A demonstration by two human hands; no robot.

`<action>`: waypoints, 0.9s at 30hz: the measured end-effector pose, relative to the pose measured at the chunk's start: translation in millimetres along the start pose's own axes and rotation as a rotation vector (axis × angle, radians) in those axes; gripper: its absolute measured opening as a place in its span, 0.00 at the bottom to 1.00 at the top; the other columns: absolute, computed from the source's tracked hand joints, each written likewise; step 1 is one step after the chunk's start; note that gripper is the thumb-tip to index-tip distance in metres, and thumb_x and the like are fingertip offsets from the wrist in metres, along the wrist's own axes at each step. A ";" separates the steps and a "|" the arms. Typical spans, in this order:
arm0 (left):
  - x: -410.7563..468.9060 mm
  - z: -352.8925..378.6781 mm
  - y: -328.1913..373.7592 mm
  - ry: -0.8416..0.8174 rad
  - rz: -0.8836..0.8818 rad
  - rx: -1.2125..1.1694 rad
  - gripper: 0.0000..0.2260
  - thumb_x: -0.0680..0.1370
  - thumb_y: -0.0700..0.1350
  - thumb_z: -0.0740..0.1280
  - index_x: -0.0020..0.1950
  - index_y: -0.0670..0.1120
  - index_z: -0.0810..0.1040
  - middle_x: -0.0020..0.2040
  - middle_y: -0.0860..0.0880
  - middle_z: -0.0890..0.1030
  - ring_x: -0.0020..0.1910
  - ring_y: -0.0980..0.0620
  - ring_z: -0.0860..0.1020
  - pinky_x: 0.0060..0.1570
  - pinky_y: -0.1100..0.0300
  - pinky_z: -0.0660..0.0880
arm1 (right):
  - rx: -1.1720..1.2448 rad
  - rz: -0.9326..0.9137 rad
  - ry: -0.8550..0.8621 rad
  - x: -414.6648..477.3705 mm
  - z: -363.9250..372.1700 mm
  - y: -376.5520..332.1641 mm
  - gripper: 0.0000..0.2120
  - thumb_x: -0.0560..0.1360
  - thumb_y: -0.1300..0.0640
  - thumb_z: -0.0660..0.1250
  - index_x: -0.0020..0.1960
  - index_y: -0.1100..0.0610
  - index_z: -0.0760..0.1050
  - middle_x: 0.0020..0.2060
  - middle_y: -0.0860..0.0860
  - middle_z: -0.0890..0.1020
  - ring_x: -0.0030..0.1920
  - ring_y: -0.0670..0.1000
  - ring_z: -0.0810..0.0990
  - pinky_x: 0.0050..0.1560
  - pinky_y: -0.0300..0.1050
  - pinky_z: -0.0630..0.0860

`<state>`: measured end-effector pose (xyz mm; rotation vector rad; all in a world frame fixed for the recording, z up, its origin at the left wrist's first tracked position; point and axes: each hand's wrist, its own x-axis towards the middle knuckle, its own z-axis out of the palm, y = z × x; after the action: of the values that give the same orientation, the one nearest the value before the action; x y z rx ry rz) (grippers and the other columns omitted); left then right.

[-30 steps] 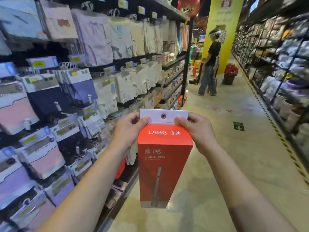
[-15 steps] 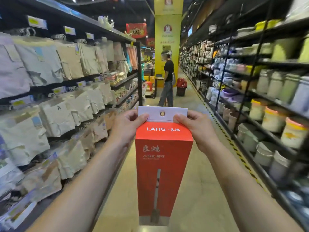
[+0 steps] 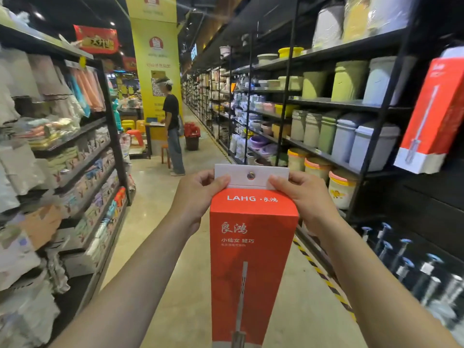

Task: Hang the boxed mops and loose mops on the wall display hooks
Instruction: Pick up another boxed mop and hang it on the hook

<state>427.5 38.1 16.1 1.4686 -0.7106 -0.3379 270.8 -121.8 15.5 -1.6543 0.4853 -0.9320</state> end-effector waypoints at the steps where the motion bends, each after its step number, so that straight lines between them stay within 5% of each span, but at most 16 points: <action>1: 15.7 10.3 -0.6 -0.032 0.008 -0.002 0.07 0.80 0.48 0.73 0.51 0.45 0.85 0.46 0.43 0.88 0.47 0.41 0.88 0.54 0.40 0.83 | -0.018 -0.008 0.035 10.0 -6.9 1.4 0.04 0.79 0.57 0.74 0.53 0.55 0.86 0.40 0.50 0.89 0.37 0.46 0.87 0.36 0.39 0.81; 9: 129.0 107.5 -2.7 -0.248 0.097 -0.039 0.04 0.80 0.46 0.73 0.52 0.48 0.85 0.44 0.47 0.88 0.40 0.51 0.86 0.39 0.58 0.81 | -0.110 -0.047 0.253 83.0 -77.1 17.1 0.03 0.79 0.53 0.74 0.52 0.48 0.85 0.44 0.49 0.90 0.45 0.52 0.89 0.47 0.51 0.87; 15: 189.0 195.4 -8.9 -0.337 0.152 -0.053 0.03 0.80 0.46 0.73 0.48 0.48 0.85 0.45 0.42 0.87 0.41 0.47 0.85 0.49 0.43 0.82 | -0.126 -0.054 0.357 136.7 -145.8 39.9 0.05 0.79 0.54 0.74 0.53 0.53 0.86 0.42 0.50 0.90 0.41 0.49 0.89 0.40 0.42 0.85; 22: 245.0 317.8 -9.8 -0.400 0.164 -0.087 0.03 0.81 0.45 0.71 0.48 0.50 0.84 0.46 0.46 0.88 0.45 0.47 0.86 0.47 0.50 0.83 | -0.200 -0.056 0.422 208.9 -252.2 67.1 0.08 0.78 0.53 0.75 0.55 0.56 0.87 0.42 0.50 0.90 0.41 0.47 0.88 0.41 0.42 0.83; 27: 287.3 407.8 -6.7 -0.454 0.157 -0.104 0.05 0.81 0.48 0.71 0.54 0.50 0.84 0.44 0.49 0.88 0.41 0.48 0.87 0.46 0.45 0.83 | -0.219 -0.046 0.434 256.3 -332.7 73.4 0.08 0.78 0.52 0.75 0.54 0.54 0.87 0.43 0.50 0.90 0.45 0.52 0.89 0.46 0.48 0.86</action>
<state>393.0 -458.1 54.8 1.2380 -1.1477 -0.5874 176.2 -535.9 51.9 -1.6619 0.8712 -1.3192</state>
